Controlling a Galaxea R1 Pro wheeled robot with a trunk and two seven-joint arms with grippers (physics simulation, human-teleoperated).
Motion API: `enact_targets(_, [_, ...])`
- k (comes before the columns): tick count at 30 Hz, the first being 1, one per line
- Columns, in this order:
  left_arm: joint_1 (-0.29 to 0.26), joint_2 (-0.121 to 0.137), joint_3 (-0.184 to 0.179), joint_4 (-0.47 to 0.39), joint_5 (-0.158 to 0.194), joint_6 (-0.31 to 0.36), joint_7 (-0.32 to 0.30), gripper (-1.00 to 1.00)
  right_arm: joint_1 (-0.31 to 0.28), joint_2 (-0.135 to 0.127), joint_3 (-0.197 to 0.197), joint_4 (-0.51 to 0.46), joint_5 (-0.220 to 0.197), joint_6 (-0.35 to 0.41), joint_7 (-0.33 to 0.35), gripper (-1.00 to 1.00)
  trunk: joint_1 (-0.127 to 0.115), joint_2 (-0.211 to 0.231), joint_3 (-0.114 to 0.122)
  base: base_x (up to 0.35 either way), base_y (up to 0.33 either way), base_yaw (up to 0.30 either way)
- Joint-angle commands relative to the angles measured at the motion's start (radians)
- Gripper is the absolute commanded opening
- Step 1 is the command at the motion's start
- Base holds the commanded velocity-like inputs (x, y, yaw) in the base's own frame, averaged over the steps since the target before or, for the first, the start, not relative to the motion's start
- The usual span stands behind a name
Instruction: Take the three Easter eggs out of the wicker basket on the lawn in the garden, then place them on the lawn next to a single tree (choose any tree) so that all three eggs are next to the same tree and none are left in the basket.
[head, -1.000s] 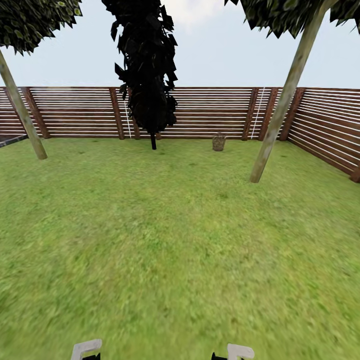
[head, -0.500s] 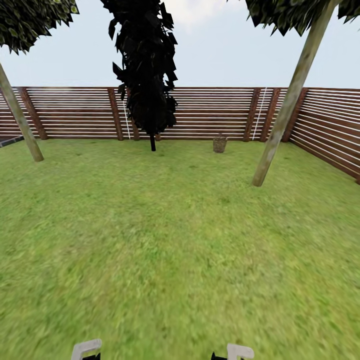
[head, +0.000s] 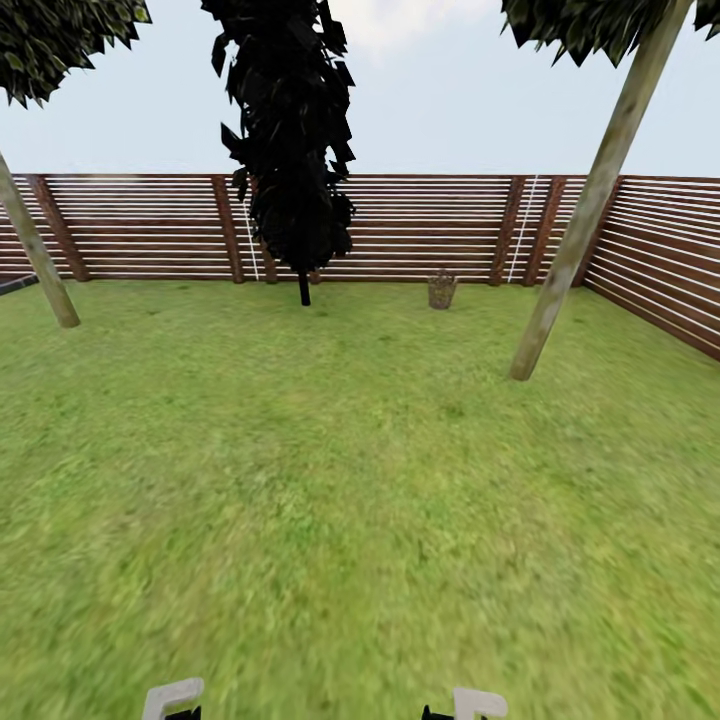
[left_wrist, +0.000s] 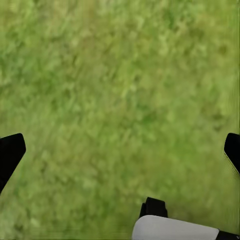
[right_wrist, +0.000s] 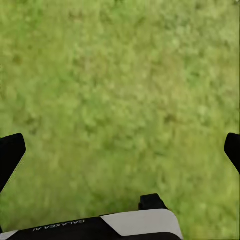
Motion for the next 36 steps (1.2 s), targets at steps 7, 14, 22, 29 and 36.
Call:
enact_targets(7, [-0.001, 0.000, 0.003, 0.001, 0.000, -0.004, 0.001, 1.00, -0.001, 0.000, 0.003, 0.001, -0.005, -0.004, -0.004, 1.00, 0.001, -0.002, -0.002, 0.326, 0.000, 0.000])
enact_targets(14, [-0.001, 0.000, 0.003, 0.001, 0.000, -0.004, 0.001, 1.00, -0.001, 0.000, 0.002, 0.001, -0.005, -0.004, -0.003, 1.00, 0.001, -0.002, -0.002, 0.326, 0.000, 0.000])
enact_targets(22, [-0.001, 0.000, 0.003, 0.001, 0.000, -0.004, 0.001, 1.00, -0.001, 0.000, 0.003, 0.001, -0.005, -0.004, -0.004, 1.00, 0.001, -0.002, -0.002, 0.326, 0.000, 0.000])
enact_targets(29, [-0.001, 0.000, 0.003, 0.001, 0.000, -0.004, 0.000, 1.00, -0.001, 0.001, 0.003, 0.001, -0.005, -0.004, -0.004, 1.00, 0.001, -0.002, -0.002, 0.326, 0.000, 0.000])
enact_targets(36, [-0.001, 0.000, 0.003, 0.001, 0.000, -0.004, 0.000, 1.00, -0.001, 0.001, 0.003, 0.001, -0.005, -0.004, -0.004, 1.00, 0.001, -0.002, -0.002, 0.326, 0.000, 0.000])
